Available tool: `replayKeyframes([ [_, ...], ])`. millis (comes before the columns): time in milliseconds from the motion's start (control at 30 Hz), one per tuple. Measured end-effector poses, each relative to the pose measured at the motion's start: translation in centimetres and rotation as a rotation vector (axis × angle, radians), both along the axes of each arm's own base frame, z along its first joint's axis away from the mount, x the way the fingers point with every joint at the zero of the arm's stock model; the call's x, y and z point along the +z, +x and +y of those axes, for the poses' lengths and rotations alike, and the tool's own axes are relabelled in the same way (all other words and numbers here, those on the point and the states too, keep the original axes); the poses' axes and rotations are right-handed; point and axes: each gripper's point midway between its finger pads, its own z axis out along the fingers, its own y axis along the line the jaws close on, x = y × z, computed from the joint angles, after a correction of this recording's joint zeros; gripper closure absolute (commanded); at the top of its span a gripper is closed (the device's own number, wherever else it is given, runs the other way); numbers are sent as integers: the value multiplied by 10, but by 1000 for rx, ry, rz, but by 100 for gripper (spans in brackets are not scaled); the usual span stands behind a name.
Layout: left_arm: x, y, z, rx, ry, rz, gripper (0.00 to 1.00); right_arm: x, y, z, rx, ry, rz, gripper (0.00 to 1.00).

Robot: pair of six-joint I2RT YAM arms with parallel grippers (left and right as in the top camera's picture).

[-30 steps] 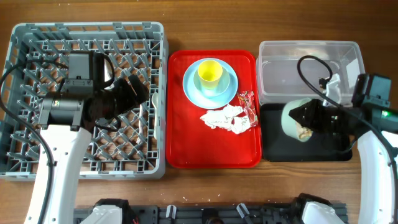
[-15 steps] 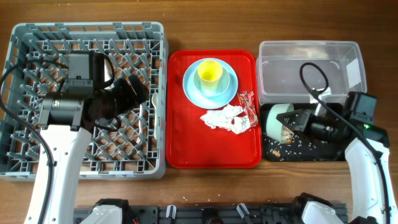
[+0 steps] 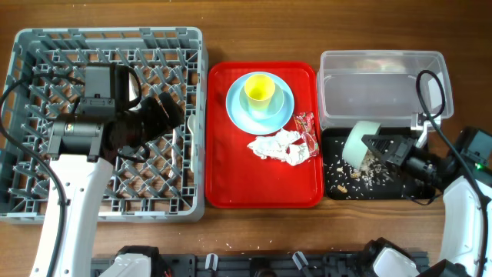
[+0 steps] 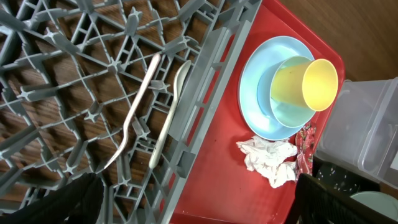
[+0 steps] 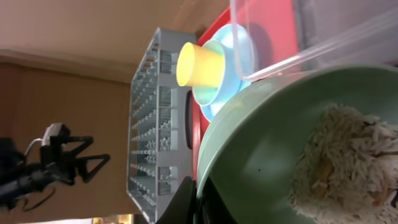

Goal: Sort waste into correct bins and load items into the dishwasher rack
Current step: 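Tip the green bowl over the black tray to dump the rice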

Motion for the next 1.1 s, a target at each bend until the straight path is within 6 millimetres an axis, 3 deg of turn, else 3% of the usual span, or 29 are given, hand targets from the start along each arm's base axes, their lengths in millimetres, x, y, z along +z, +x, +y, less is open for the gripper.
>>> replayKeyframes([
  [133, 0, 0, 0, 0, 0, 0, 0, 3, 1, 1, 6, 21, -18, 96],
  [300, 0, 0, 0, 0, 0, 0, 0, 2, -3, -33, -137, 75, 22, 96],
  [400, 0, 0, 0, 0, 0, 0, 0, 3, -5, -43, -179, 93, 17, 96],
  [700, 0, 0, 0, 0, 0, 0, 0, 37, -7, -32, -153, 280, -78, 96],
  [1100, 0, 0, 0, 0, 0, 0, 0, 44, -6, -32, -142, 304, -118, 96],
])
